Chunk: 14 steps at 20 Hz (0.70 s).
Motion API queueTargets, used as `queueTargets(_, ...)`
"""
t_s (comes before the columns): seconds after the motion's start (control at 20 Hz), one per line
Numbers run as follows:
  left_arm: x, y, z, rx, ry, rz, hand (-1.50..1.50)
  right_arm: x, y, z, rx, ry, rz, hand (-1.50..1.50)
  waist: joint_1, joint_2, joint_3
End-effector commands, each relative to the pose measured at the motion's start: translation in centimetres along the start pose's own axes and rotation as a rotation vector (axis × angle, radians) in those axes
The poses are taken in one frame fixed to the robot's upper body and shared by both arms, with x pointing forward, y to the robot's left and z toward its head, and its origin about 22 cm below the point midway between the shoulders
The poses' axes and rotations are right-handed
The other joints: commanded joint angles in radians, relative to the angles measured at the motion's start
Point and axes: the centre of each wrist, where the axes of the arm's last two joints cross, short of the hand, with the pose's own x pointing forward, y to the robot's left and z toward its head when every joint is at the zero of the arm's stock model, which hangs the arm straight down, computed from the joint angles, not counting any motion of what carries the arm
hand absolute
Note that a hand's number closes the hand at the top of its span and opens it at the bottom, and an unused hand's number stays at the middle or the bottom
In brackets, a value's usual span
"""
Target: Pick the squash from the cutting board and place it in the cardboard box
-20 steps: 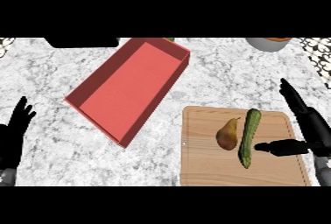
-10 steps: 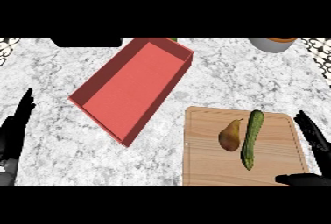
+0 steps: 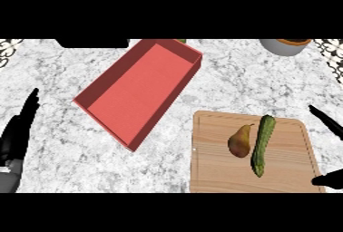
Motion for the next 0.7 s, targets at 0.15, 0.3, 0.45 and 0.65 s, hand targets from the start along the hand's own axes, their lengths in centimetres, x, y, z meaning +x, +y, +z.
queueTargets(0.15, 0.1, -1.2, -0.4, -0.008, -0.007, -0.009, 0.0, 3.4, -2.3, -3.4, 0.263, 0.149, 0.211, -1.5, 0.004, 0.001, 0.0)
queueTargets(0.3, 0.5, 0.3, -0.7, -0.009, 0.003, -0.01, 0.0, 4.5, -0.1, -5.5, 0.328, 0.159, 0.198, -1.5, 0.004, 0.0, 0.001)
queueTargets(0.45, 0.8, -1.2, 1.1, 0.003, -0.011, -0.01, 0.0, 5.0, 2.6, -6.9, 0.356, 0.176, 0.195, -1.5, 0.004, -0.002, 0.001)
queueTargets(0.65, 0.4, -0.8, 0.1, -0.003, -0.006, -0.004, 0.0, 6.3, 0.5, -8.4, 0.364, 0.23, 0.235, -1.5, -0.002, -0.001, 0.001)
